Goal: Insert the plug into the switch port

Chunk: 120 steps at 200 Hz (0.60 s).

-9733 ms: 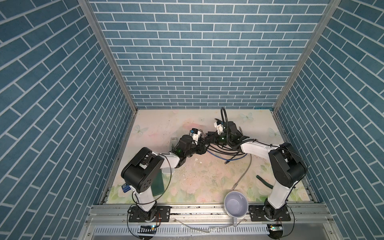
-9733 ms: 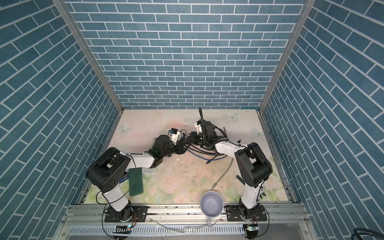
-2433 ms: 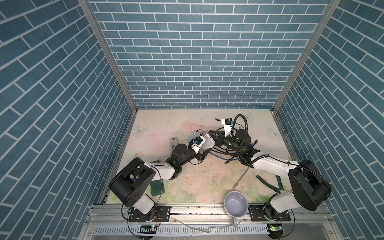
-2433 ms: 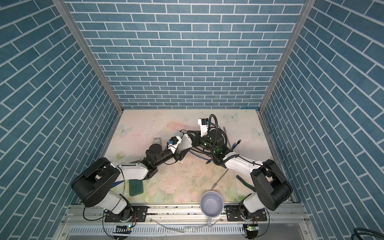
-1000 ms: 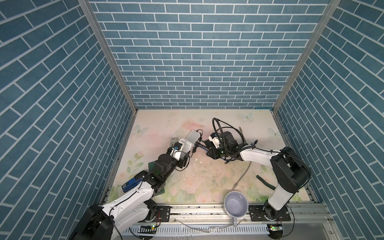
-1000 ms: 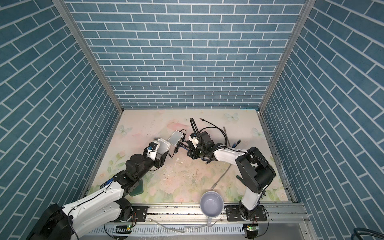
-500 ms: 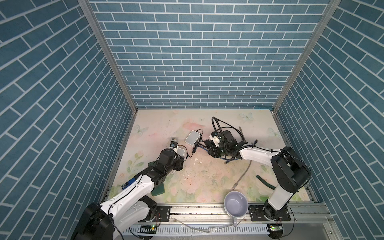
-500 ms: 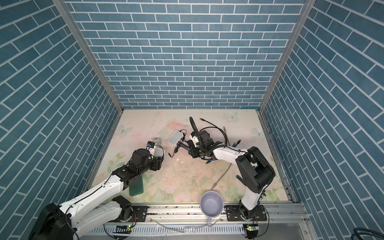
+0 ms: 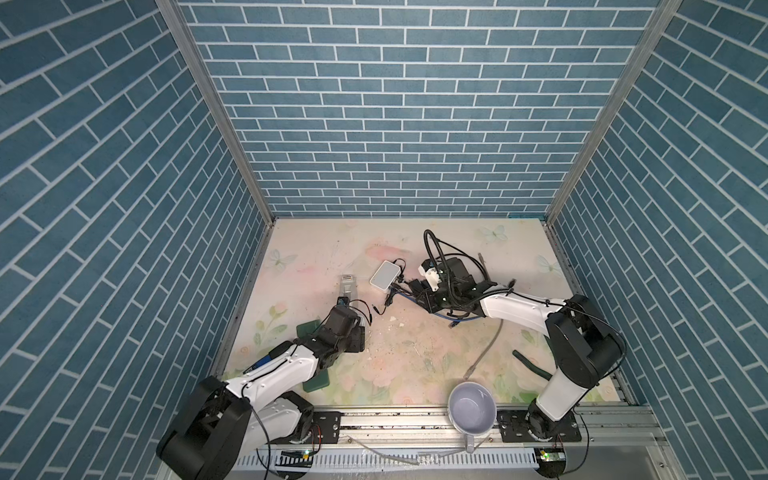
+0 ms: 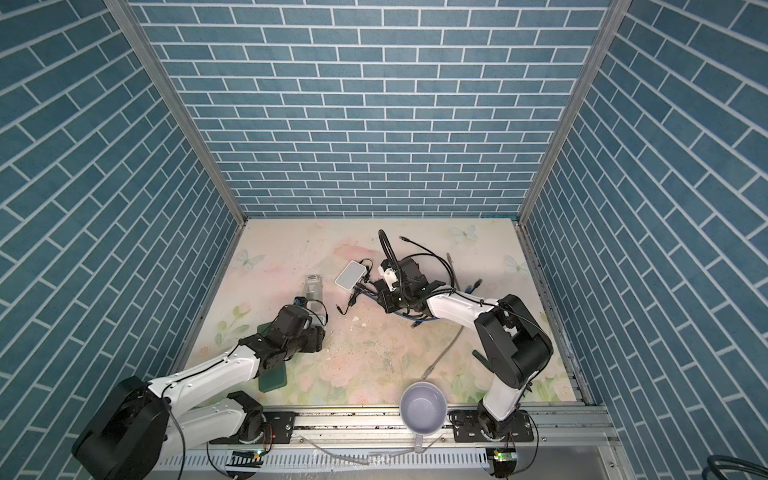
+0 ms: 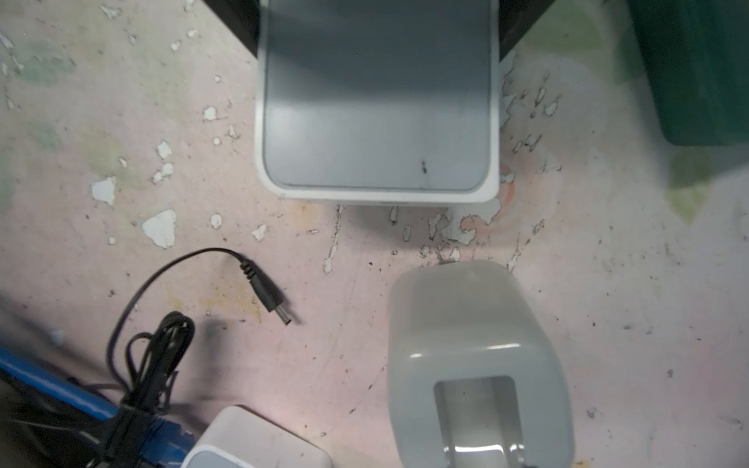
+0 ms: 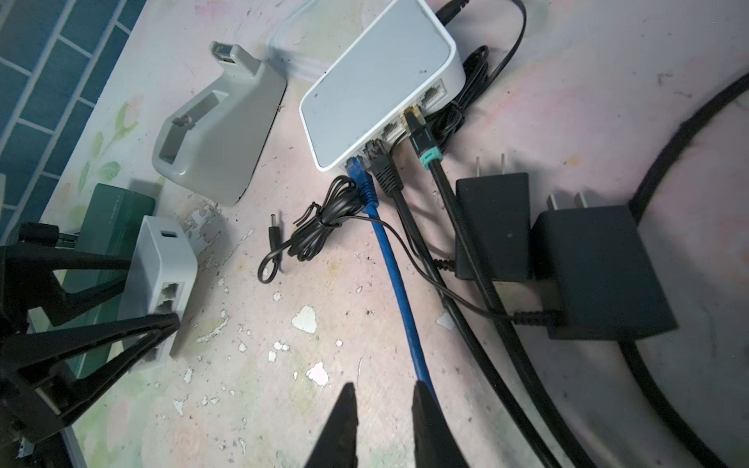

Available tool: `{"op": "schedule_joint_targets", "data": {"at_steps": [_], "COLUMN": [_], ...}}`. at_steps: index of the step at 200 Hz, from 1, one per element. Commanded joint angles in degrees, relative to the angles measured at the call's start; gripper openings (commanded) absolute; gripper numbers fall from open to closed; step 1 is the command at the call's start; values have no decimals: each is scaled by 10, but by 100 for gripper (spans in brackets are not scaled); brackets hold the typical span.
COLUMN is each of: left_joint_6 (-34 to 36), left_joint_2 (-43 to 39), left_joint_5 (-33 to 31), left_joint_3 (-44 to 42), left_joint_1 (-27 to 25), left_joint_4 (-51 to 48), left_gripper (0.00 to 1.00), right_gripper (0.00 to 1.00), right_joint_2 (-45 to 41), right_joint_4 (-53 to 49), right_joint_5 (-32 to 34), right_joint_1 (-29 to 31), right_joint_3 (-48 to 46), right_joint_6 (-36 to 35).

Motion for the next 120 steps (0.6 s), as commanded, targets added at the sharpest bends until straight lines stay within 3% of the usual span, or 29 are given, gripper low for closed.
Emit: {"op": "schedule_joint_targets", "data": {"at_steps": [1,28,34,37,120], "left_joint_6": [-27,-28,-25,-24,74], "left_joint_2": [16,16,13,12,18], "left_joint_5": [-9,-20,-21,-21,5], "left_joint_3": [-6,0,2,3,112], "left_joint_1": [-1,-1,-1,-1,-6], "left_joint_4": [17,8,5,4,-57], "left_gripper": [68,78,97,99,100], "right_gripper": [26,26,26,26,26], "right_joint_2": [-21,-20,-20,-19,-15], "right_joint_4": [-4,-2,-2,-2,6], "right_joint_5": [11,11,11,11,13], "right_joint_1": [2,1,1,1,1], "right_joint_3": [20,20,20,21,13], "right_joint_6": [-24,-25,-25,-25,-24]}}
